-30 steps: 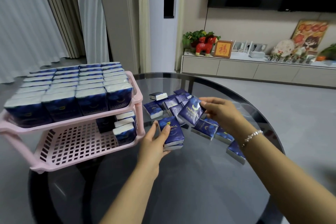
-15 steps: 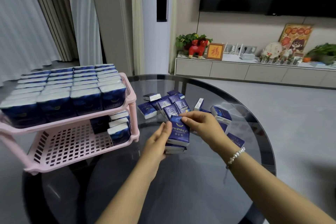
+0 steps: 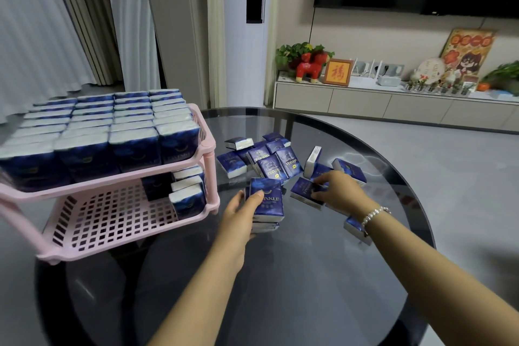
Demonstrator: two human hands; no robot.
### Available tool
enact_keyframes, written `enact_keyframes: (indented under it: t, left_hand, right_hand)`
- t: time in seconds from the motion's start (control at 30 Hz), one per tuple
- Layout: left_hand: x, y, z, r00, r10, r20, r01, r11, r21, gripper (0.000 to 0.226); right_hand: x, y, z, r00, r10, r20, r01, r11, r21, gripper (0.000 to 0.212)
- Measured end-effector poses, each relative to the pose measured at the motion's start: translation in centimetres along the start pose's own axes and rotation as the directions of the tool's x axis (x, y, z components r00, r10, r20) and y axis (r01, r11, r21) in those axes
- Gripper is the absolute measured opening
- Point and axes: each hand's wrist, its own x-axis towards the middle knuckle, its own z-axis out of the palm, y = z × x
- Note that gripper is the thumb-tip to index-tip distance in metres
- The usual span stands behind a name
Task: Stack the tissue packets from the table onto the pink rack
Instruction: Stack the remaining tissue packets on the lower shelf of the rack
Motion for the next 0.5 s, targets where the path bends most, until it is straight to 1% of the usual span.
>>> enact_keyframes:
  t: [0.13,0.2,0.23,0.27,0.33,0.37,0.5]
  left_hand:
    - [-0.1,0.1,0.1,1.000,0.009,0.008,-0.009,1.000,0.010,0.051]
    - [0.0,0.0,-0.1,1.000,0.028,0.011,-0.028,0.999,0.018,0.050]
    - [-0.1,0.0,-0.2,0.999,0.039,0.017,-0.040,0.999,0.032,0.057]
    - [-0.2,0.0,-0.3,0.999,0.050,0.023,-0.051,0.997,0.052,0.068]
    - [-0.1,-0.3,-0.6,0.997,0.069,0.023,-0.071,0.995,0.070,0.087]
    - [0.1,-0.6,-0.8,0.997,0.077,0.021,-0.079,0.994,0.071,0.089]
    - [0.5,-1.1,-1.5,0.995,0.101,0.022,-0.103,0.991,0.081,0.088]
  right_hand:
    - [0.7,-0.1,0.2,0.998,-0.042,0.055,0.047,0.994,-0.097,0.040]
    - [0.9,-0.3,0.4,0.998,-0.029,0.064,0.034,0.996,-0.077,0.048]
    - [0.9,-0.3,0.5,0.998,-0.019,0.064,0.023,0.998,-0.062,0.050]
    - [0.7,-0.4,0.7,0.998,-0.013,0.063,0.016,0.998,-0.053,0.051]
    - [0.4,-0.4,1.4,0.998,-0.013,0.066,0.013,1.000,-0.003,0.049]
    - [0.1,-0.4,1.8,0.998,-0.018,0.062,0.015,0.999,0.043,0.048]
    - [-1.7,-0.2,2.3,0.997,-0.081,-0.010,0.081,0.969,0.232,0.045]
